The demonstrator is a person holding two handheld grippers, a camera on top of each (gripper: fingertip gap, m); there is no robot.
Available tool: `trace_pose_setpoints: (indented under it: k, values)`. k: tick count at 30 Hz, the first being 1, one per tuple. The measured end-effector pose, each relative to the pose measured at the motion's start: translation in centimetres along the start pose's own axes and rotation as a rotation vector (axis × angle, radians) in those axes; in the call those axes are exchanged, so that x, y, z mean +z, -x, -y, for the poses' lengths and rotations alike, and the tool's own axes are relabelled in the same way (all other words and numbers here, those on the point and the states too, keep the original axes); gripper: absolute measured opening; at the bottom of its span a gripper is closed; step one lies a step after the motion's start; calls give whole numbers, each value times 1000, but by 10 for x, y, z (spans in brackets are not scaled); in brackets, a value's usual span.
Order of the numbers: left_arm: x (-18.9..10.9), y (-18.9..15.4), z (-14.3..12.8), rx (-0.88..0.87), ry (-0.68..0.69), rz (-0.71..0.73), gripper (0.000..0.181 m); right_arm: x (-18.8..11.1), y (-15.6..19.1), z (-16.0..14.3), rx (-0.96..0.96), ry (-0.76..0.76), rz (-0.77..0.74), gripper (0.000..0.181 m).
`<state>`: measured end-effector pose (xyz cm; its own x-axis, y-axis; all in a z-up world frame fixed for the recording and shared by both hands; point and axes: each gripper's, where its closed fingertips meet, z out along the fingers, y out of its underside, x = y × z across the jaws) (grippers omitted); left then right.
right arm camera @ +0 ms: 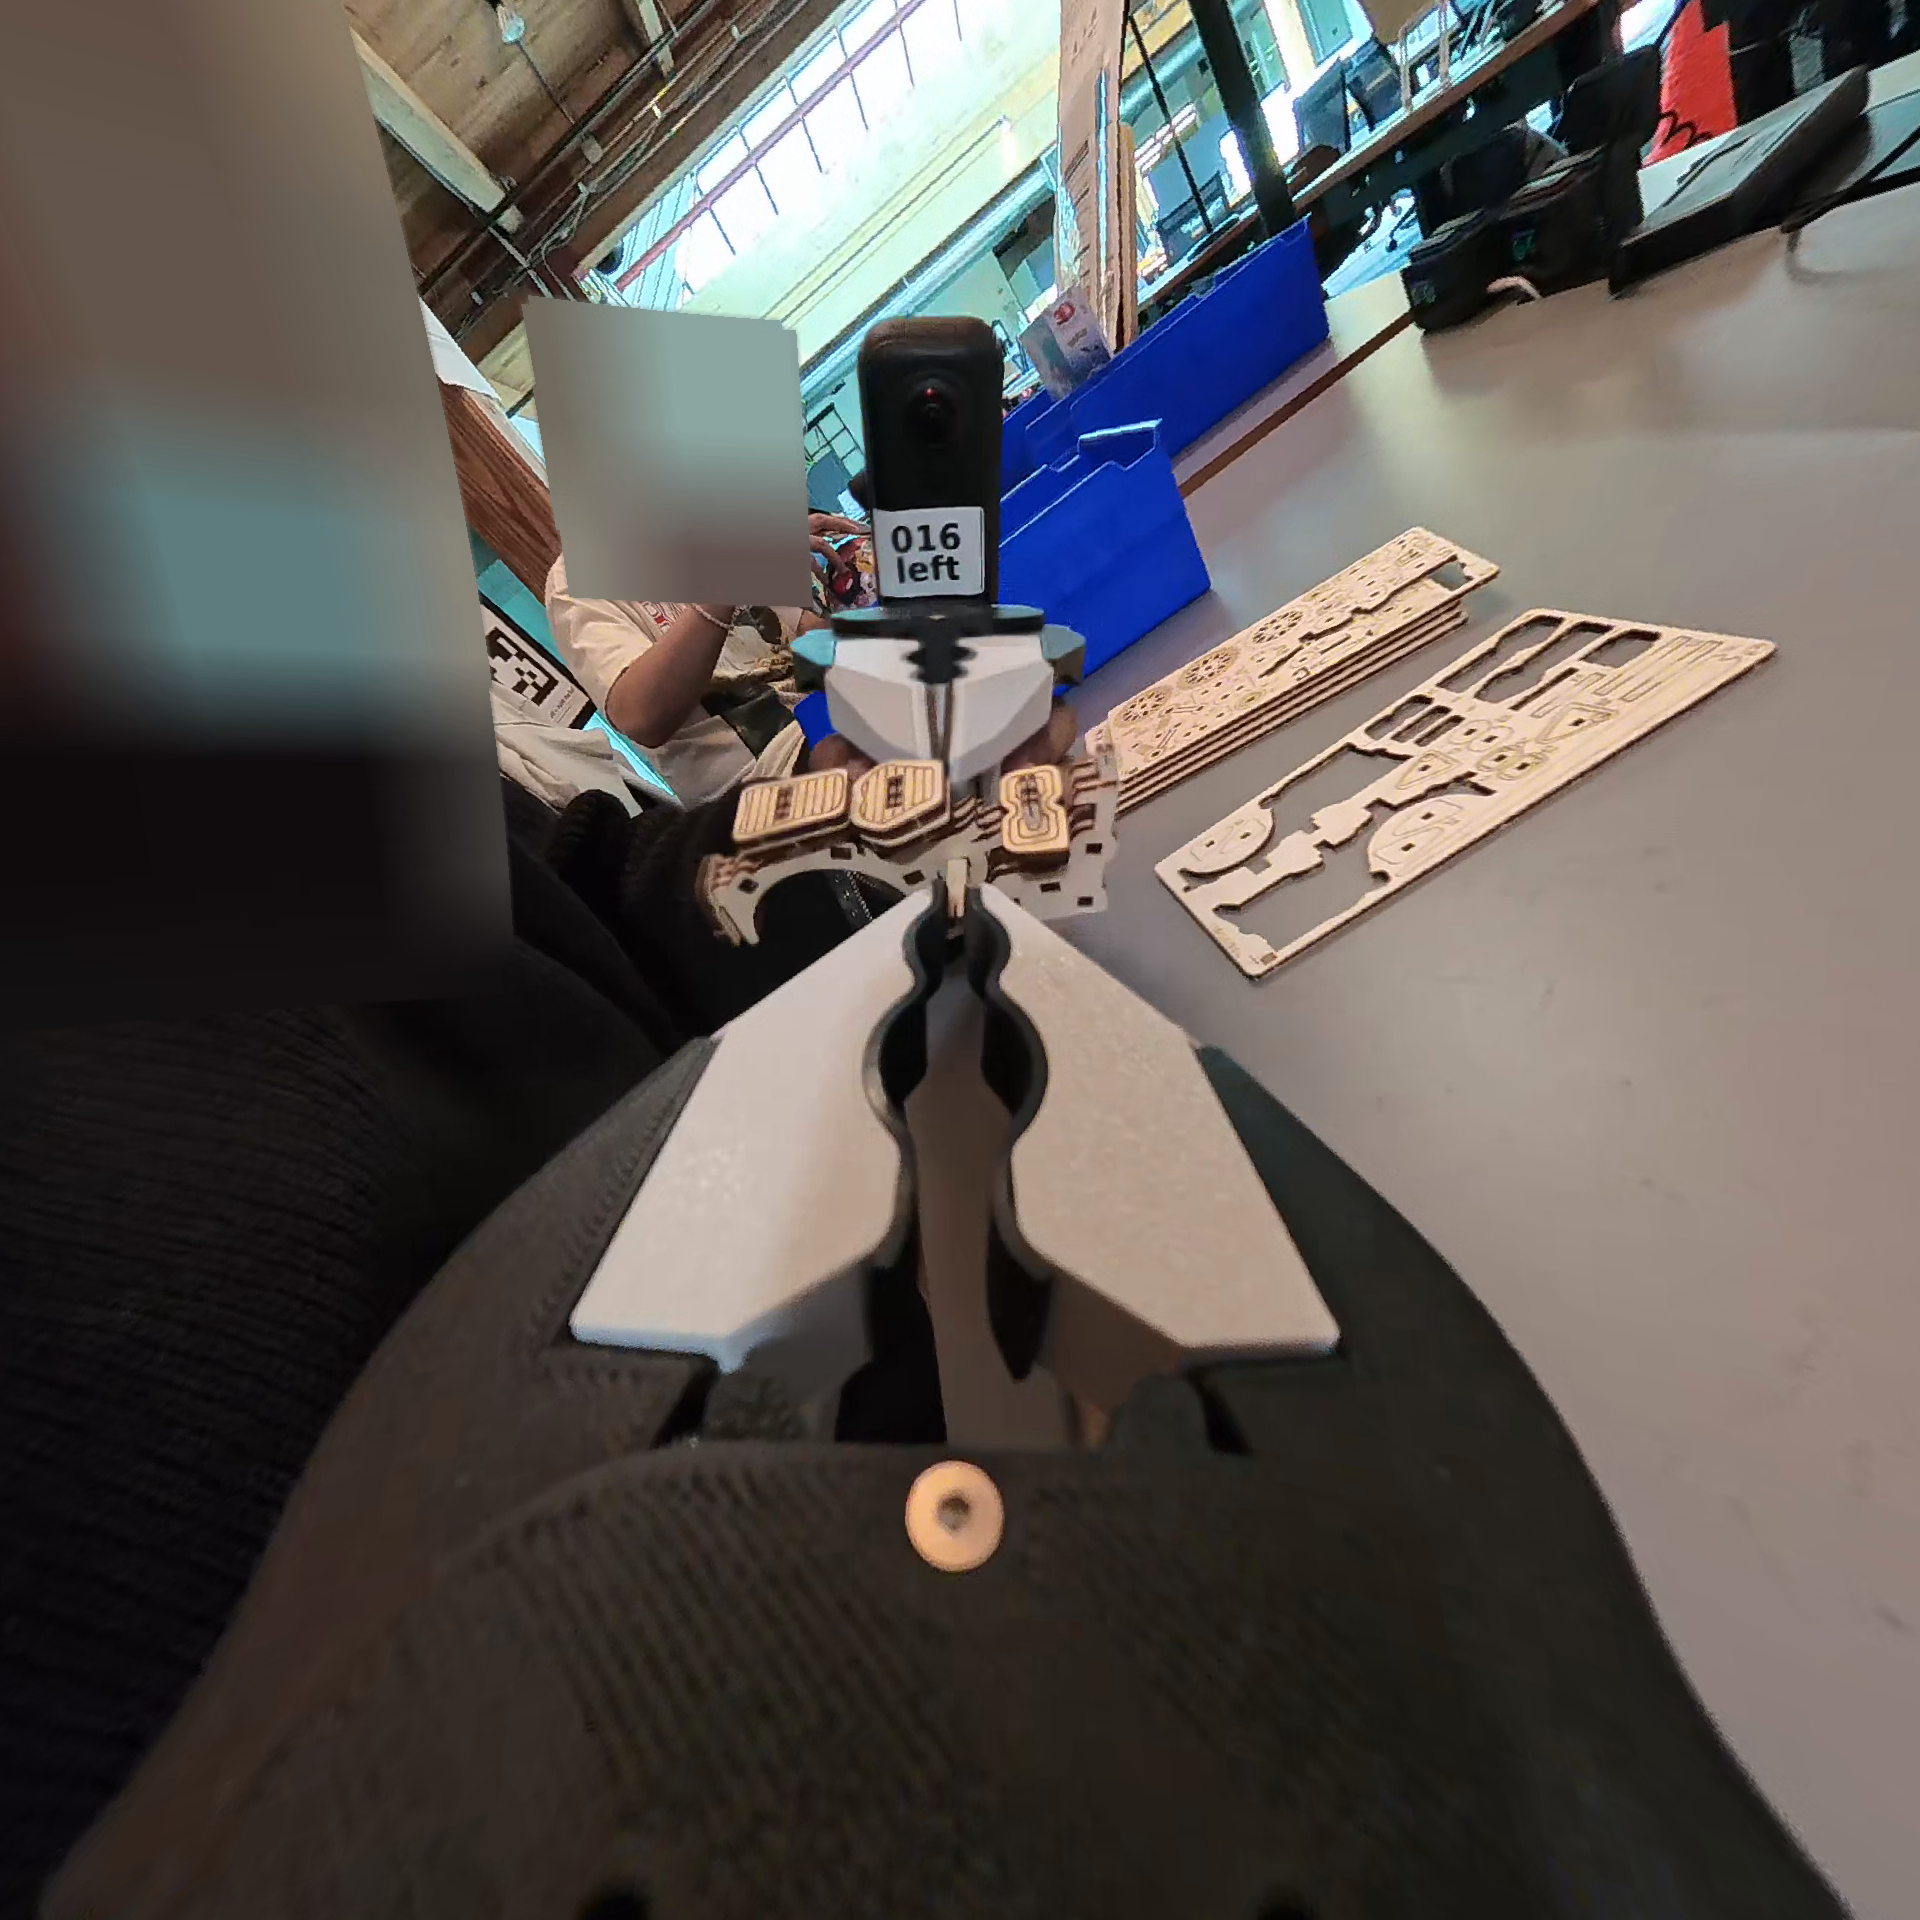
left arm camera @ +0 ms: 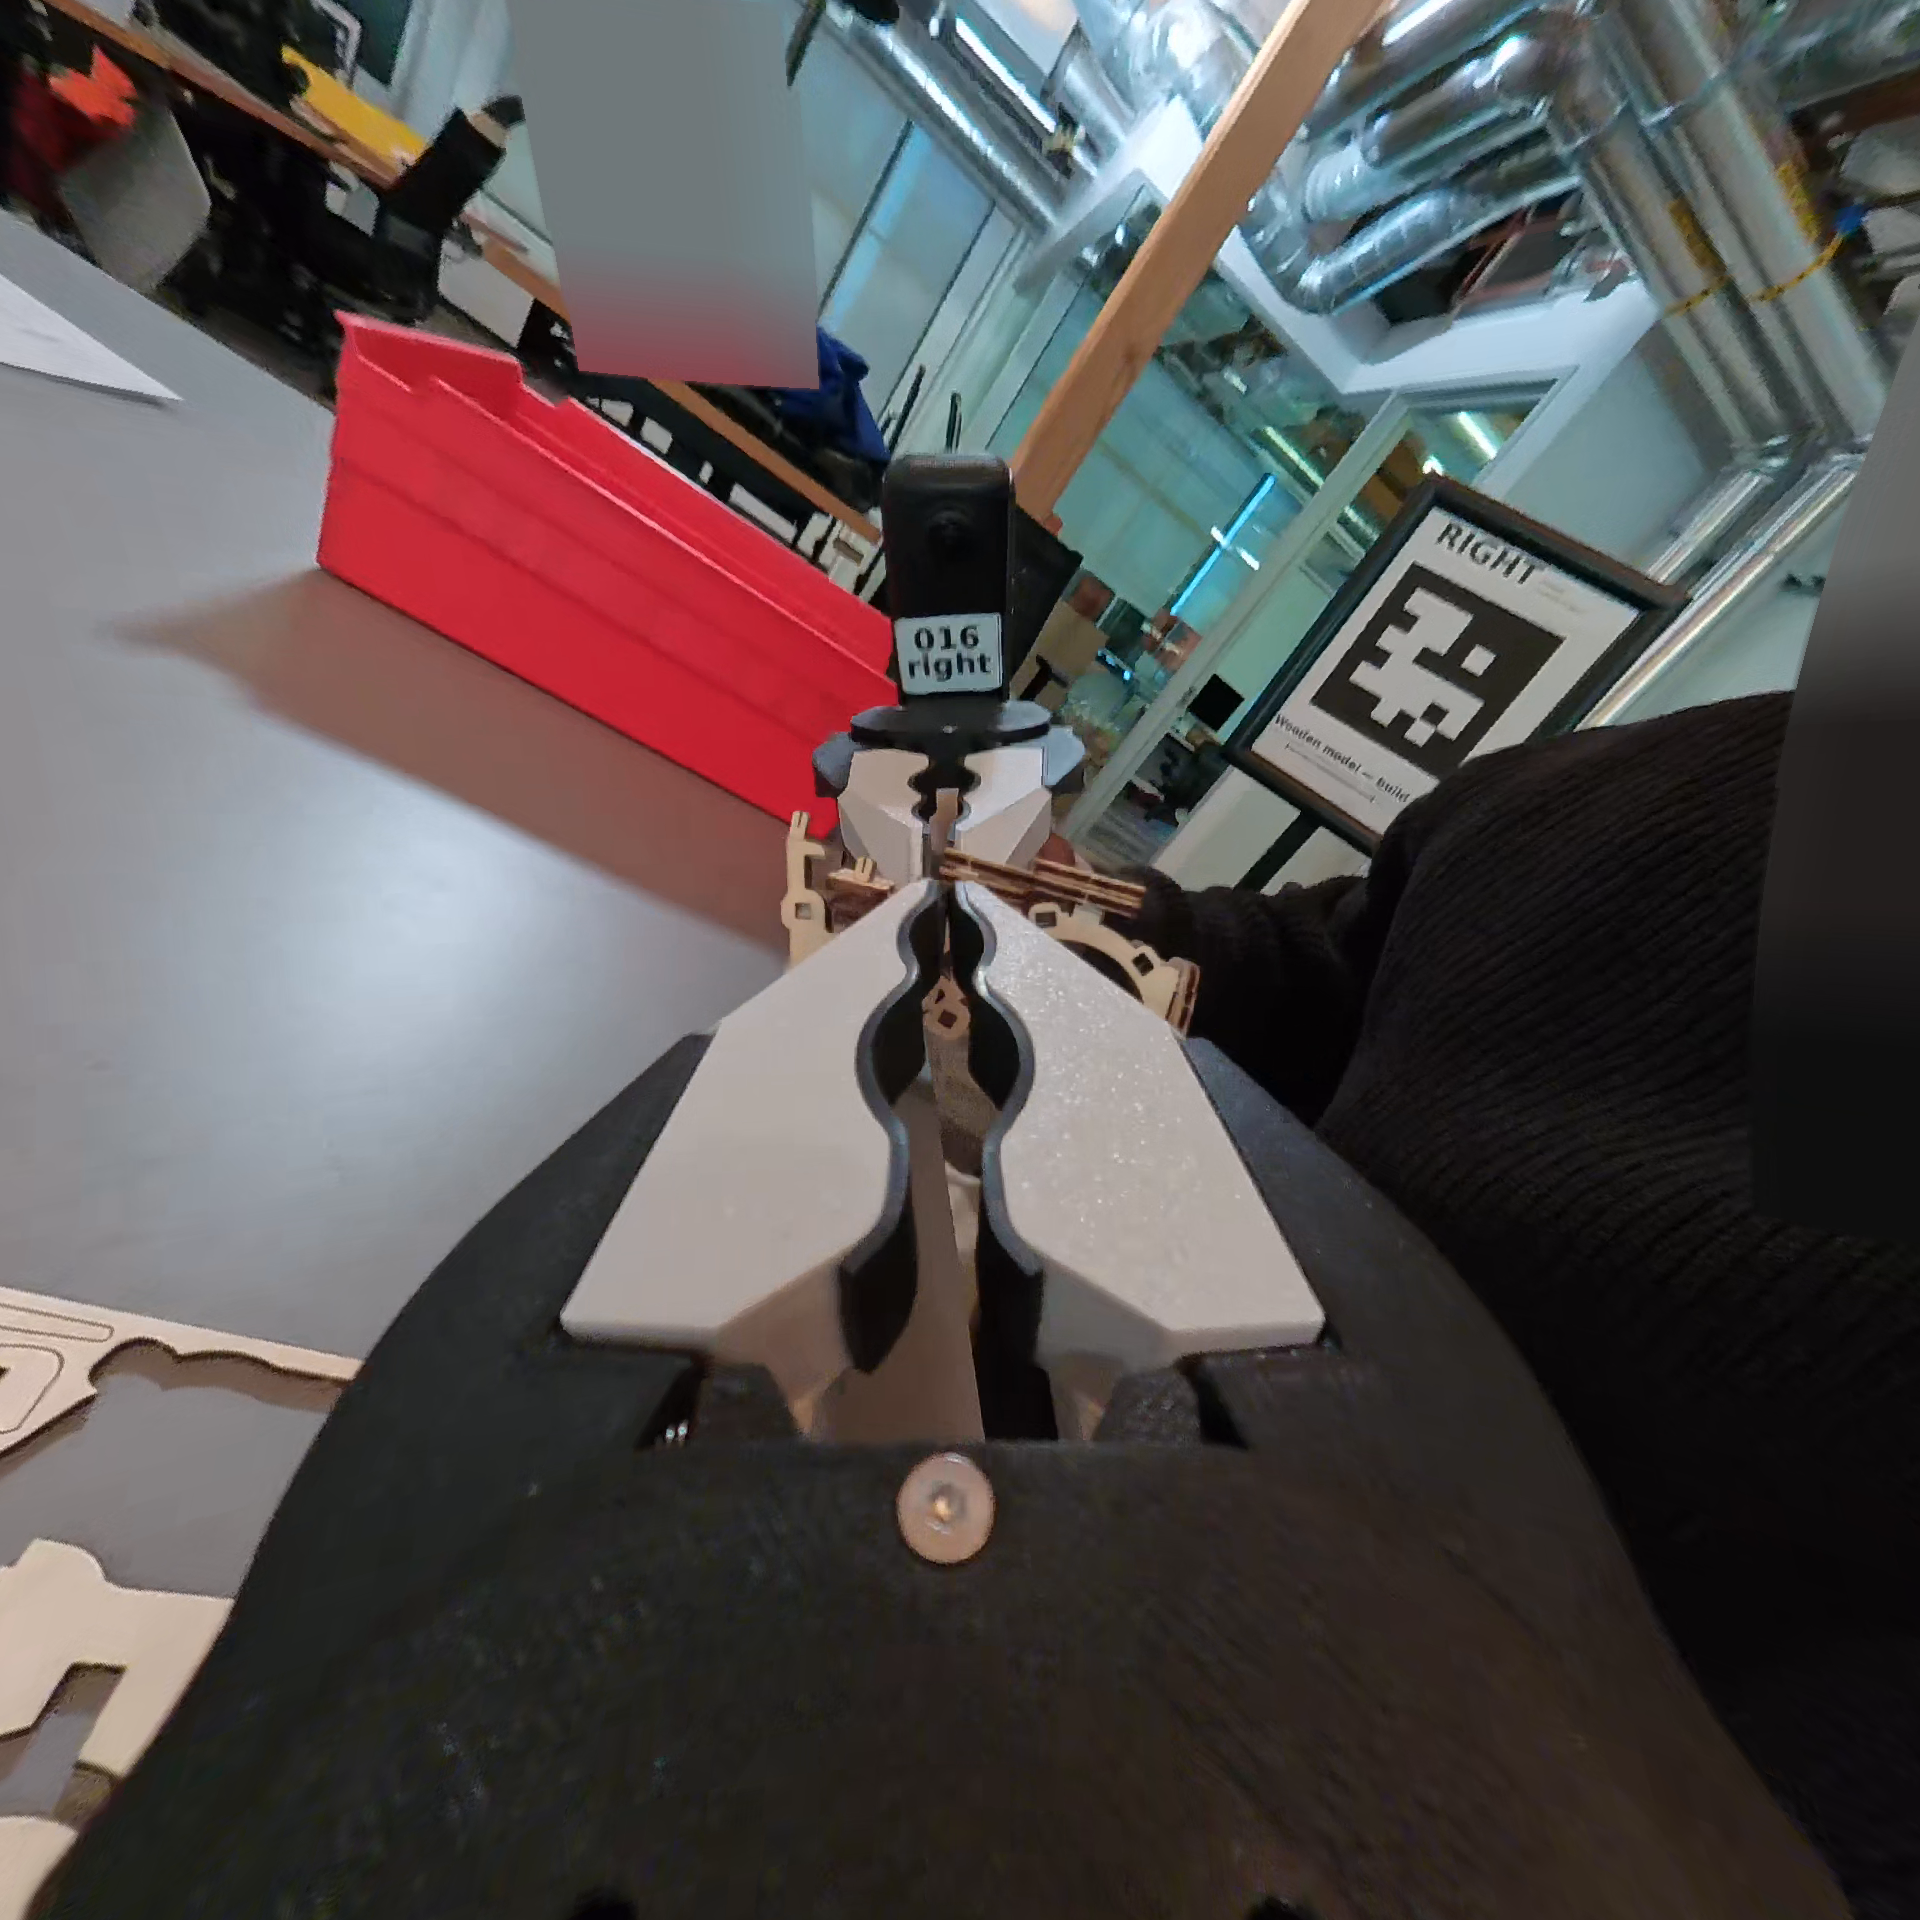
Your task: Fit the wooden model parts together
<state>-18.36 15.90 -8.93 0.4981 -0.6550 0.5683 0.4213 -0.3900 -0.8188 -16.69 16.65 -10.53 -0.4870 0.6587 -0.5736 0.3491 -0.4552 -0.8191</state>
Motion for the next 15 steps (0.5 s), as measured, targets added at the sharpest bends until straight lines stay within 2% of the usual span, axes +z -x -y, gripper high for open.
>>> trace_pose_setpoints:
  k: [3, 15]
  values:
    - [5, 1, -9, 20, 44, 15, 0, 1, 2, 0, -9, 1, 3, 1]
    - [9, -6, -9, 37, 44, 12, 0, 9, 3, -10, -61, 59, -19, 1]
